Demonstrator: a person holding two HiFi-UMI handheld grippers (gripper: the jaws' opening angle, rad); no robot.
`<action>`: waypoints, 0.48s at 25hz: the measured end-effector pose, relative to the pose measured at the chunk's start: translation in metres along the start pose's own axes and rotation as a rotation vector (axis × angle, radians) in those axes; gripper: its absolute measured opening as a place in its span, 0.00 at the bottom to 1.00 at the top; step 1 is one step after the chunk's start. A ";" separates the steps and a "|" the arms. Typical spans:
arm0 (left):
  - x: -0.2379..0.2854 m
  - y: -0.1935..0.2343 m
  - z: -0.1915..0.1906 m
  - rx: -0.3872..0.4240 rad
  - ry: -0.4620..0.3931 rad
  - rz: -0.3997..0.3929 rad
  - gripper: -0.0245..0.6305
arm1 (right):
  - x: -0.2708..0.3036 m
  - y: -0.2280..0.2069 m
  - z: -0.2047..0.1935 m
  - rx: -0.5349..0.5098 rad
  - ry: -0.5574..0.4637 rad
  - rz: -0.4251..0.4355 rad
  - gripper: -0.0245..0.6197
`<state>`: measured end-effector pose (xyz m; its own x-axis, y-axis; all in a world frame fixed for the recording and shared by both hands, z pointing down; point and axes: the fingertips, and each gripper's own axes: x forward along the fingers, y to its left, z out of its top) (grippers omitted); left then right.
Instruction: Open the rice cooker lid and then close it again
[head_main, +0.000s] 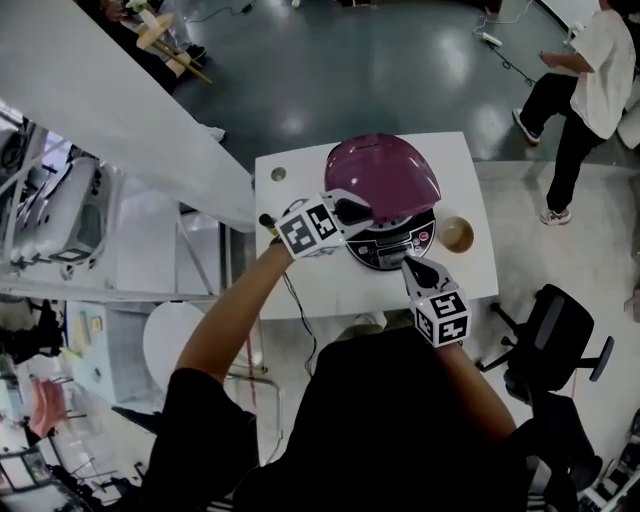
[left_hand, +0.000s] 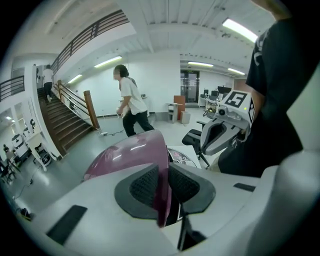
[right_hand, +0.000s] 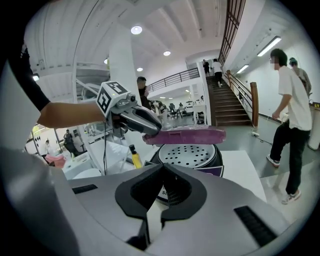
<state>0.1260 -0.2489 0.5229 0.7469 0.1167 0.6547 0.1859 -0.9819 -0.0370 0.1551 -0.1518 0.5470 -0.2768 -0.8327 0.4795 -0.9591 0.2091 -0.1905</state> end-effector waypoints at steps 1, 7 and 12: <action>0.003 -0.002 -0.002 -0.002 0.006 -0.007 0.13 | 0.001 0.000 -0.001 0.000 0.004 0.002 0.04; 0.014 -0.011 -0.014 -0.046 0.012 -0.058 0.13 | 0.003 -0.002 -0.002 -0.007 0.017 0.007 0.04; 0.024 -0.016 -0.025 -0.081 0.017 -0.085 0.11 | 0.006 -0.006 -0.008 -0.001 0.034 0.003 0.04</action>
<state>0.1248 -0.2339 0.5586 0.7196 0.1978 0.6656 0.1951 -0.9775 0.0796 0.1588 -0.1544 0.5578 -0.2813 -0.8145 0.5074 -0.9584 0.2118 -0.1912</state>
